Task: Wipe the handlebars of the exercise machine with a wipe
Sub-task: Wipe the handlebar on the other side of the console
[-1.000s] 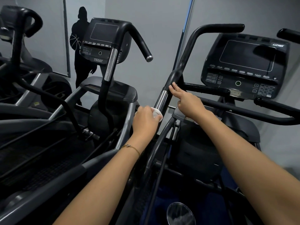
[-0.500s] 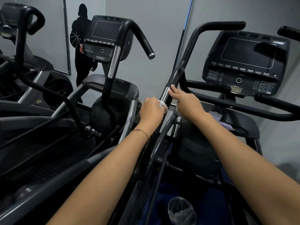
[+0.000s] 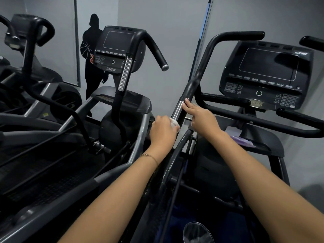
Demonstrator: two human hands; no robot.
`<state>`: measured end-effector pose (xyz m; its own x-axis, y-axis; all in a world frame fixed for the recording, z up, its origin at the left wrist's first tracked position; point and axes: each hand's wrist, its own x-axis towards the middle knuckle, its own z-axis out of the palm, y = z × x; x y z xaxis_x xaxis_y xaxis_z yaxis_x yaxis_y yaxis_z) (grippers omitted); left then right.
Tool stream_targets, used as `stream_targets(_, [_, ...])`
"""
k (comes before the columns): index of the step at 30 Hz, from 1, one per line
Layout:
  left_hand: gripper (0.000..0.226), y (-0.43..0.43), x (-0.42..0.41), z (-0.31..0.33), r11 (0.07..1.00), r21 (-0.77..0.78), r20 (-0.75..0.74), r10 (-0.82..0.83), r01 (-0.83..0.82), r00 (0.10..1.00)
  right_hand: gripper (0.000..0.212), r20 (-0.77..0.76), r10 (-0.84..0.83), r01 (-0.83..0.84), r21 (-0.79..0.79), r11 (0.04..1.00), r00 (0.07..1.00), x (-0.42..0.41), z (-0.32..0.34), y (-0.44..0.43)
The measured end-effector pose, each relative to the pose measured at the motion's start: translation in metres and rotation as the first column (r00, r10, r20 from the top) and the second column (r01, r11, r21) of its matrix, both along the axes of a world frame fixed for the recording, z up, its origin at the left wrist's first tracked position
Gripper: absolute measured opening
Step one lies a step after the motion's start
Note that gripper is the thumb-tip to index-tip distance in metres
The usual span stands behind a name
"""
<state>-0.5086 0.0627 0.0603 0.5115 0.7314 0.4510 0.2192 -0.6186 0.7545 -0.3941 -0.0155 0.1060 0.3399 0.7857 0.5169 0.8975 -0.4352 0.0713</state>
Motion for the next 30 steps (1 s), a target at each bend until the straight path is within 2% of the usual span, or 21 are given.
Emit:
stream_targets(2, [0.014, 0.007, 0.018, 0.012, 1.000, 0.008, -0.001, 0.000, 0.000, 1.000, 0.070, -0.014, 0.032, -0.032, -0.002, 0.999, 0.999, 0.008, 0.007, -0.001])
stream_targets(5, [0.018, 0.017, 0.037, 0.024, 1.000, 0.005, 0.007, -0.017, 0.017, 1.000, 0.071, -0.099, 0.043, -0.033, 0.099, 0.995, 0.994, 0.017, 0.023, -0.002])
stream_targets(9, [0.018, 0.021, 0.052, 0.036, 1.000, 0.023, 0.024, 0.007, -0.008, 1.000, 0.072, -0.125, -0.043, 0.040, -0.025, 0.999, 0.991, 0.021, 0.025, 0.003])
stream_targets(11, [0.018, 0.022, 0.058, 0.046, 1.000, 0.016, 0.027, 0.005, -0.005, 1.000, 0.075, -0.165, -0.056, 0.053, -0.024, 0.998, 0.985, 0.024, 0.023, 0.005])
stream_targets(16, [0.014, 0.026, 0.057, 0.068, 0.991, -0.103, 0.075, -0.081, 0.088, 0.994, 0.077, -0.228, -0.027, 0.016, -0.050, 0.999, 0.973, 0.027, 0.035, -0.001])
stream_targets(20, [0.019, 0.033, 0.041, 0.049, 0.965, -0.187, 0.147, -0.160, 0.186, 0.976, 0.082, -0.203, -0.058, 0.041, -0.087, 0.995, 0.977, 0.024, 0.034, 0.000])
stream_targets(24, [0.030, 0.045, 0.039, 0.044, 0.905, -0.321, 0.216, -0.217, 0.280, 0.952, 0.084, -0.192, -0.075, 0.060, -0.084, 0.995, 0.978, 0.023, 0.030, 0.001])
stream_targets(27, [0.036, 0.051, 0.047, 0.055, 0.827, -0.449, 0.275, -0.232, 0.338, 0.933, 0.084, -0.187, -0.090, 0.076, -0.084, 0.994, 0.978, 0.022, 0.031, 0.001])
stream_targets(30, [0.036, 0.057, 0.043, 0.057, 0.800, -0.464, 0.214, -0.316, 0.381, 0.924, 0.085, -0.195, -0.094, 0.079, -0.081, 0.994, 0.976, 0.022, 0.029, 0.001])
